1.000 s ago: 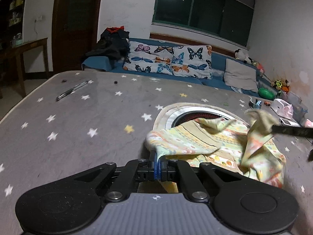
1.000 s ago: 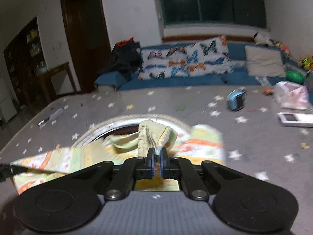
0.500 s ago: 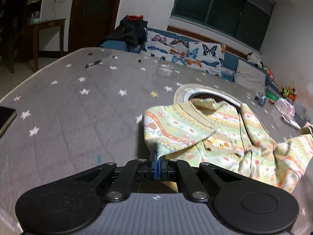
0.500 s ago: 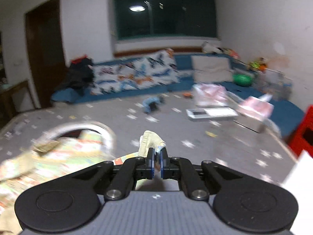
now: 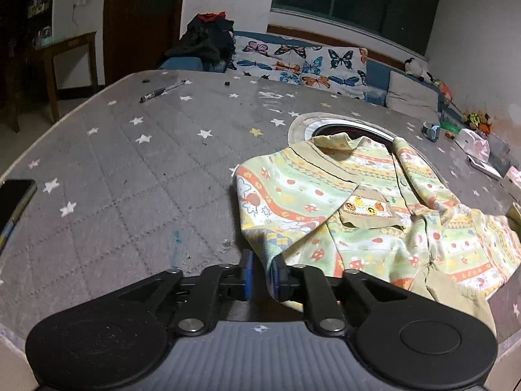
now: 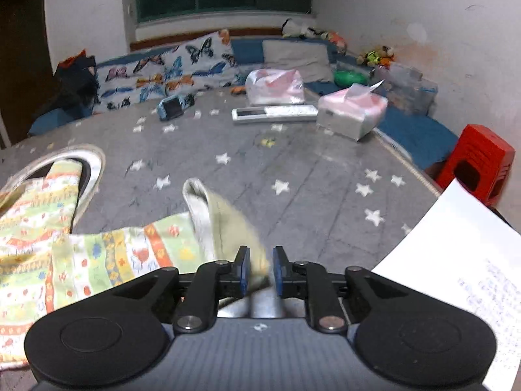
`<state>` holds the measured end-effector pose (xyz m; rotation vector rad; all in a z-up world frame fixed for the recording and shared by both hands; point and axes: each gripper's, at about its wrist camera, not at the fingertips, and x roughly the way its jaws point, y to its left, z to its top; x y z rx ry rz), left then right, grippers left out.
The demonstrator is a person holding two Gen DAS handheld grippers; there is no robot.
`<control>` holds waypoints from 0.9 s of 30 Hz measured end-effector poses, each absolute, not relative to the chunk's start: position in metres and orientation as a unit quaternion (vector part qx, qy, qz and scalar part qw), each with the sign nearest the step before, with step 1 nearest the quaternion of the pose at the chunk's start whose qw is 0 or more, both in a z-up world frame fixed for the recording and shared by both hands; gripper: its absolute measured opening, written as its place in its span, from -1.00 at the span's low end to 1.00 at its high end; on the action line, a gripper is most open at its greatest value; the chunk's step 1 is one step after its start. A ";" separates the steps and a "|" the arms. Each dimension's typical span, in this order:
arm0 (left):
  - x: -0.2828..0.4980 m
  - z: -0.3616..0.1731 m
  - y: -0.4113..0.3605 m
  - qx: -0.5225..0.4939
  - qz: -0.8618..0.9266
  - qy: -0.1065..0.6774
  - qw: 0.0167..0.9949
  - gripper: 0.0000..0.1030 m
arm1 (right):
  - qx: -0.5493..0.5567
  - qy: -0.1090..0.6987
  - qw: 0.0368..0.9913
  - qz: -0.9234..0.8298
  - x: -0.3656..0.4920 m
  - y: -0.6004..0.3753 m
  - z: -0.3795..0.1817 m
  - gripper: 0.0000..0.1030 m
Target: Fold clothes
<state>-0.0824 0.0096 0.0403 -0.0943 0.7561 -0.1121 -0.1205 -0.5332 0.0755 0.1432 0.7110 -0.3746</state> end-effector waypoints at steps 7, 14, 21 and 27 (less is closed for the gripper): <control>-0.090 0.051 0.012 -0.027 -0.053 0.362 0.930 -0.20 | 0.035 0.314 0.937 -0.151 -0.111 -0.511 0.089 -0.15; -0.089 0.070 0.009 -0.012 -0.051 0.335 0.941 -0.05 | -0.007 0.348 0.926 -0.144 -0.074 -0.506 0.066 0.02; -0.064 0.073 -0.021 0.027 -0.083 0.325 0.942 -0.03 | -0.004 0.346 0.916 -0.205 -0.060 -0.540 0.064 0.02; -0.028 0.053 -0.063 0.068 -0.116 0.334 0.933 -0.06 | 0.002 0.311 0.932 -0.184 -0.077 -0.531 0.085 0.05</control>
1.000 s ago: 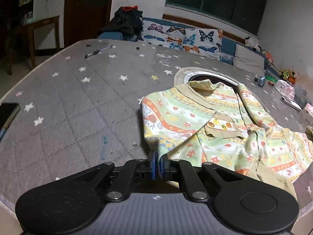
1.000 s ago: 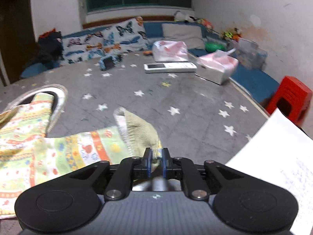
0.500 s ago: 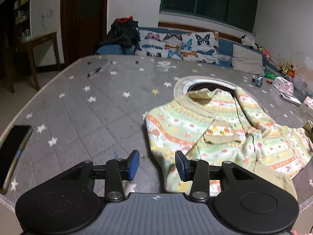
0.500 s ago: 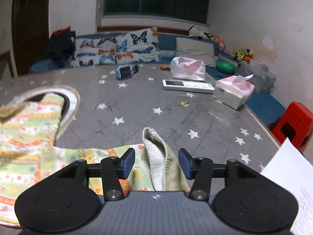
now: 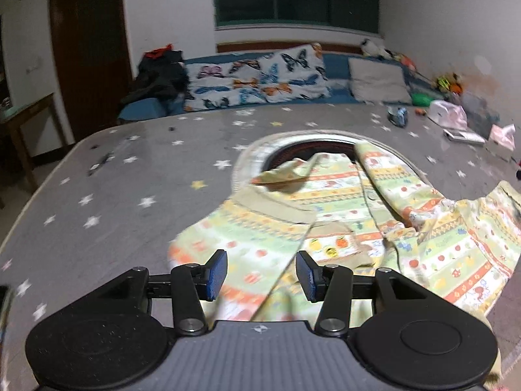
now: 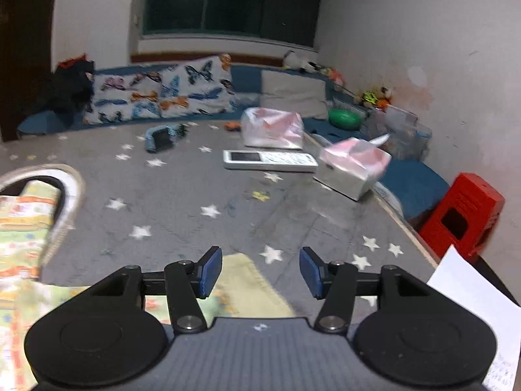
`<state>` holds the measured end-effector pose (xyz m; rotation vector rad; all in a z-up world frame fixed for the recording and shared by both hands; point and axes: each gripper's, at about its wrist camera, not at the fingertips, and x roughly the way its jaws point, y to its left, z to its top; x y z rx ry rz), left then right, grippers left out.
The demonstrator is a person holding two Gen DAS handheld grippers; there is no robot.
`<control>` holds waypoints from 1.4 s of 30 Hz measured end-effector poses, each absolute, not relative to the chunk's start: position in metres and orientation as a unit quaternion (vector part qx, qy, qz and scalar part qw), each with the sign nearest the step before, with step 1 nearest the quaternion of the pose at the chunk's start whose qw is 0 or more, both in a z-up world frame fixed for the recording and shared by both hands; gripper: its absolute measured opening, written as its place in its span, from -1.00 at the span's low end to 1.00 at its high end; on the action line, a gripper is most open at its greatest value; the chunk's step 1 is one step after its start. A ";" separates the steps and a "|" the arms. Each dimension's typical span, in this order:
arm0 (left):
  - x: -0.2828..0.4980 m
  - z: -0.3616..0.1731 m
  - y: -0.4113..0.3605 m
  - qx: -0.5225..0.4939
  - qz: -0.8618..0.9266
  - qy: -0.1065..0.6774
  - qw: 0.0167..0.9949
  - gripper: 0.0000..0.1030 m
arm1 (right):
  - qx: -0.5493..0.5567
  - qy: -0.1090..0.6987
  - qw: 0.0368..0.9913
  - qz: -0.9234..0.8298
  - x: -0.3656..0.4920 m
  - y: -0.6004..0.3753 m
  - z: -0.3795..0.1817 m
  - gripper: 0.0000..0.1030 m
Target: Fold clothes
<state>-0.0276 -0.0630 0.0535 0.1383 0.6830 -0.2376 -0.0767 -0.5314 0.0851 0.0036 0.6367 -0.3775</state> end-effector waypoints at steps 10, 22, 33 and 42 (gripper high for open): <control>0.011 0.021 -0.098 0.115 -0.129 0.346 0.922 -0.35 | -0.012 0.347 0.934 -0.090 -0.095 -0.477 0.068 0.11; 0.005 0.051 -0.044 0.009 -0.091 0.295 0.951 -0.97 | 0.016 0.367 0.926 -0.087 -0.094 -0.471 0.049 0.18; -0.041 0.070 0.085 -0.092 0.072 0.261 0.958 -1.00 | 0.021 0.368 0.924 -0.096 -0.093 -0.473 0.048 0.33; -0.034 0.050 0.091 -0.139 0.046 0.309 0.940 -0.81 | 0.020 0.371 0.923 -0.099 -0.091 -0.469 0.049 0.34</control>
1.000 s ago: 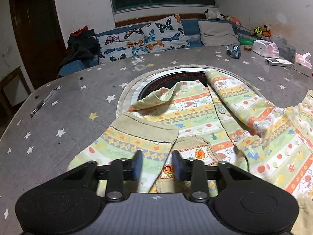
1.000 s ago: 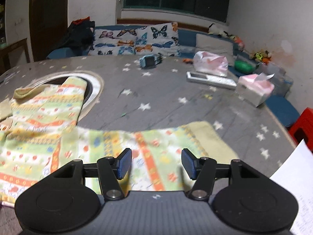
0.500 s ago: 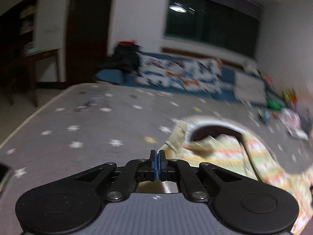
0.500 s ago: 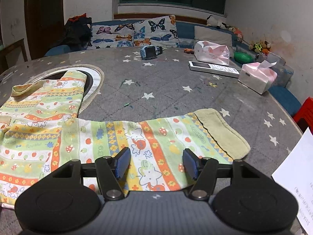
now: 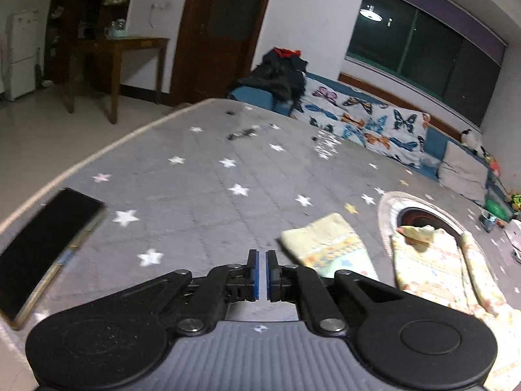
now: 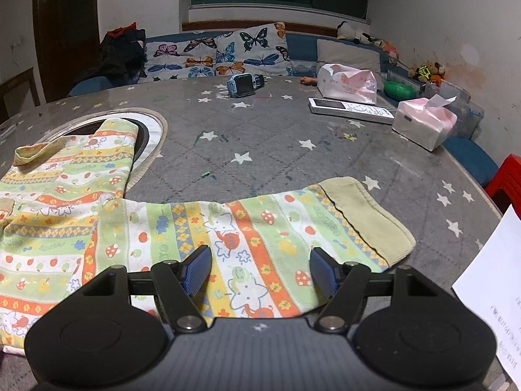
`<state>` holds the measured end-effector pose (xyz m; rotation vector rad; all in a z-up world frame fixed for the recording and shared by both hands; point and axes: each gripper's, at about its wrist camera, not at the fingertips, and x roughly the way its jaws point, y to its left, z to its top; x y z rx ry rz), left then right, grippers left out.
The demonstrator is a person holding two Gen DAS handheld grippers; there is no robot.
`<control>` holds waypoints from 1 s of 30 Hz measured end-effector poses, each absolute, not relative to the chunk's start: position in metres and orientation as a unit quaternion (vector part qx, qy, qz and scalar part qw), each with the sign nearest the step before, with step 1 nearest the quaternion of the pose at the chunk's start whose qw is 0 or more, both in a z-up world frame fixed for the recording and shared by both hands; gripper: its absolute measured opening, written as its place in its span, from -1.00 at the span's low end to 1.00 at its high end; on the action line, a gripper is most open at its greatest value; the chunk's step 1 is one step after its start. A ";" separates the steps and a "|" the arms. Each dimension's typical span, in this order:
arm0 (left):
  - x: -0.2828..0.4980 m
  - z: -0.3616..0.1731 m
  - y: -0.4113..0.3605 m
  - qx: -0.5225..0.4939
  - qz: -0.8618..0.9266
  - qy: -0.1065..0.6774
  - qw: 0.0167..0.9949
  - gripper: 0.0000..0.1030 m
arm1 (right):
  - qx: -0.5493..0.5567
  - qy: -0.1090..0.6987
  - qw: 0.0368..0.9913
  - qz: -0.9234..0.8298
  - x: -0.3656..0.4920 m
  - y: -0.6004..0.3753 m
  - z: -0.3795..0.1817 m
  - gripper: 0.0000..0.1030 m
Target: Fold clothes
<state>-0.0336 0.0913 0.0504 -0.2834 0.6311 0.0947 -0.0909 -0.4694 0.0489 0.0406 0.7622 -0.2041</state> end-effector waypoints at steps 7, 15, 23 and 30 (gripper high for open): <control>0.005 0.039 0.073 -0.155 0.036 0.330 0.931 -0.39 | 0.020 0.371 0.923 -0.099 -0.091 -0.467 0.049 0.36; 0.040 0.022 0.052 -0.098 0.084 0.348 0.929 -0.36 | 0.021 0.372 0.923 -0.098 -0.091 -0.467 0.049 0.40; 0.029 0.027 0.060 -0.087 0.102 0.324 0.937 -0.88 | 0.022 0.373 0.923 -0.098 -0.092 -0.468 0.048 0.44; -0.011 0.049 0.095 -0.086 0.165 0.275 0.943 -0.89 | 0.022 0.372 0.923 -0.099 -0.091 -0.469 0.048 0.46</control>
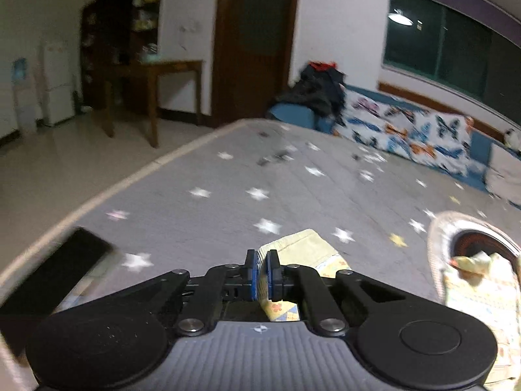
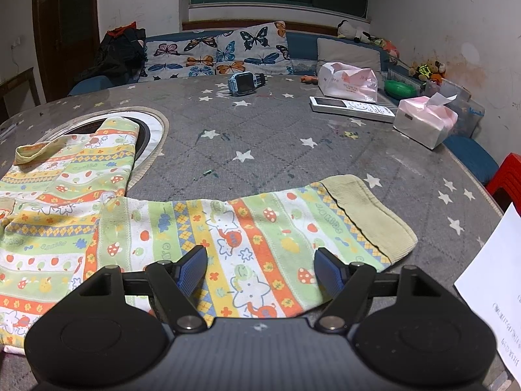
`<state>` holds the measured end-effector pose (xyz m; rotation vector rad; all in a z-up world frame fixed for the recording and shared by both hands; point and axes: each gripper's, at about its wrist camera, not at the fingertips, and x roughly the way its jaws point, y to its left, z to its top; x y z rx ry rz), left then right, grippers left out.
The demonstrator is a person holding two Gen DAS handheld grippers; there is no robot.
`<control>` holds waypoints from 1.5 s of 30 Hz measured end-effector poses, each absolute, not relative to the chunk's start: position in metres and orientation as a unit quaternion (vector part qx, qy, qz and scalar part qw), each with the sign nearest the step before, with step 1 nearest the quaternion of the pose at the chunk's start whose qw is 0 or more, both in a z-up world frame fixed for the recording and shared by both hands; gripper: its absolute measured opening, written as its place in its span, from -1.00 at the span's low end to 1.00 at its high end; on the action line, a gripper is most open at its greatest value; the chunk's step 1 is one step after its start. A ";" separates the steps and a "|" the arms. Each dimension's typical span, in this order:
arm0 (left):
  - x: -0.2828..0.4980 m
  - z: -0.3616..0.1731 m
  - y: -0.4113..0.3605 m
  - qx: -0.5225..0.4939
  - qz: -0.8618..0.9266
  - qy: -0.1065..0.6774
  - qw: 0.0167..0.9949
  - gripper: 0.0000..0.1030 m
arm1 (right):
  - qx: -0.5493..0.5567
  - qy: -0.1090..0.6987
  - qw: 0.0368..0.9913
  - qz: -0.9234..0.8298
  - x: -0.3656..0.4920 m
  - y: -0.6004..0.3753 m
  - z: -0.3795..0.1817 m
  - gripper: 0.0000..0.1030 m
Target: Fold clothes
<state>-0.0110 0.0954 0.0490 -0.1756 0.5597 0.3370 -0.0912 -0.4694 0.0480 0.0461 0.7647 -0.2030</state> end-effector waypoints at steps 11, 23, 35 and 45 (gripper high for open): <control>-0.044 0.017 0.125 -0.081 0.216 0.312 0.922 -0.88 | 0.022 0.373 0.921 -0.105 -0.090 -0.470 0.047 0.55; -0.041 0.053 0.095 -0.082 0.151 0.315 0.933 -0.72 | -0.002 0.366 0.930 -0.042 -0.094 -0.436 0.062 0.55; -0.016 0.051 -0.022 -0.043 -0.067 0.345 0.935 -0.72 | -0.010 0.359 0.932 0.055 -0.064 -0.383 0.062 0.41; -0.011 0.022 -0.060 0.003 -0.114 0.366 0.924 -0.70 | -0.019 0.369 0.928 0.049 -0.036 -0.397 0.048 0.16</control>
